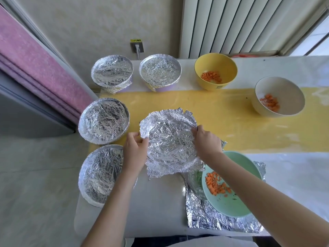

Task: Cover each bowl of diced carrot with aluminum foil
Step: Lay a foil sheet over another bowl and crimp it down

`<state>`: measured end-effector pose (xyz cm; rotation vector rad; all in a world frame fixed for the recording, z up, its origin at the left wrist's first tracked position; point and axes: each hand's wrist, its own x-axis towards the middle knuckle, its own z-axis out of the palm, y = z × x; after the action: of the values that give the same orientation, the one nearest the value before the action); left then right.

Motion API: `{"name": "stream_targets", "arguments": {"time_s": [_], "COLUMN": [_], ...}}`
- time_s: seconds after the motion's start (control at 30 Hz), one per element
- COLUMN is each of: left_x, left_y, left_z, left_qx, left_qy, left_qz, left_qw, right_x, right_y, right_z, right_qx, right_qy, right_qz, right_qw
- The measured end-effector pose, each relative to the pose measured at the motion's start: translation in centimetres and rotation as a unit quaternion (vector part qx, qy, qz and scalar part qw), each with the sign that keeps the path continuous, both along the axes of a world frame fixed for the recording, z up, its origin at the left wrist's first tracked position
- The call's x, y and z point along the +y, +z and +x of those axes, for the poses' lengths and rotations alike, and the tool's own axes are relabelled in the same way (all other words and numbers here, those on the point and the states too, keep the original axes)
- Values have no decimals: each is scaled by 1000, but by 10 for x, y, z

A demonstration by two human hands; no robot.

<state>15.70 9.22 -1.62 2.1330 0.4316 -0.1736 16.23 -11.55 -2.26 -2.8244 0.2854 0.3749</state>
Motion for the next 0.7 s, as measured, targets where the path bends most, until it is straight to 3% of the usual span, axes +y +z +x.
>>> {"name": "stream_targets", "arguments": {"time_s": [0.47, 0.6, 0.7], "left_x": [2, -6, -19], "left_y": [-3, 4, 7], "left_z": [1, -8, -12], "left_qx": [-32, -164, -250], "left_qy": [-1, -18, -137], "left_qz": [26, 165, 223], "left_qw": [999, 972, 932], "right_x": [5, 6, 6], "right_y": [-6, -6, -6], "right_z": [0, 1, 1], "right_qx": [-6, -1, -4], "right_qy": [9, -6, -15], "right_qz": [-11, 11, 24], "right_qw": [1000, 1000, 1000]}}
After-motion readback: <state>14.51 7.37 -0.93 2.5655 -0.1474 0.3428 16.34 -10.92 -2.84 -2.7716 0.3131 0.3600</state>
